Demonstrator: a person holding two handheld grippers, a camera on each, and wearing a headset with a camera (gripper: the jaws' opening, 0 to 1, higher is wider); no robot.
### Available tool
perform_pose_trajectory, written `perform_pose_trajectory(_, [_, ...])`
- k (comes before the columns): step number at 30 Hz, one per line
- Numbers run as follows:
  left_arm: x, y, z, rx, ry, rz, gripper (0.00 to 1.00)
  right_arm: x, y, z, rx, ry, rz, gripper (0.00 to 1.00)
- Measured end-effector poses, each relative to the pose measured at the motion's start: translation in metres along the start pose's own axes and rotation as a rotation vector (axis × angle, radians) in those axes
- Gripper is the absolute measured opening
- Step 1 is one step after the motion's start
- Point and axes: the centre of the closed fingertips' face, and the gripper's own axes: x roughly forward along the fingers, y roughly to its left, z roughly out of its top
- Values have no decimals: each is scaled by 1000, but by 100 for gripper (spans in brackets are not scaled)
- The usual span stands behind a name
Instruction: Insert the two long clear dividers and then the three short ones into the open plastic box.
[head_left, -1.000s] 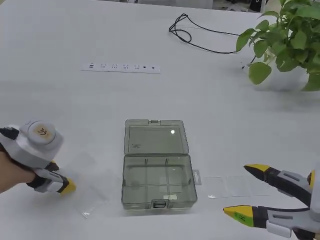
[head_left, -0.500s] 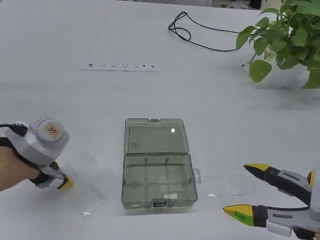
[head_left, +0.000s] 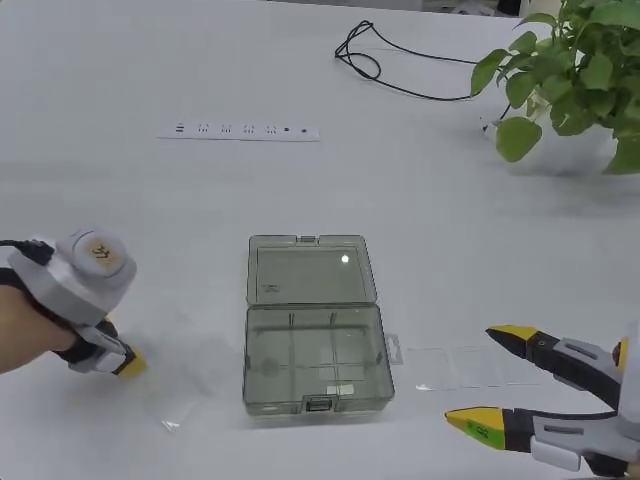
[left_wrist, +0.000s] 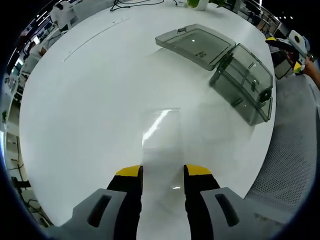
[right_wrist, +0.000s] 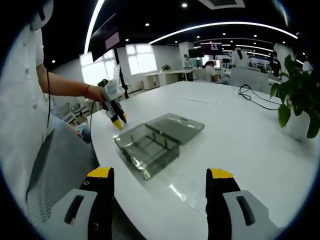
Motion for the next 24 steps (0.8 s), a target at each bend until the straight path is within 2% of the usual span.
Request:
perform_pose_trajectory(14, [-4,-6,-1,-61,-54,-9,30,4,4,4,-9,4,11,75])
perform_pose_trajectory(20, [-7,-8,-2,-105,-94,-19,30,6,7,10,-17,4,19,74])
perform_pose_trajectory(24, [-12,-10,2,-150,-138,-27,30,8,9,16,-20,-2,27,74])
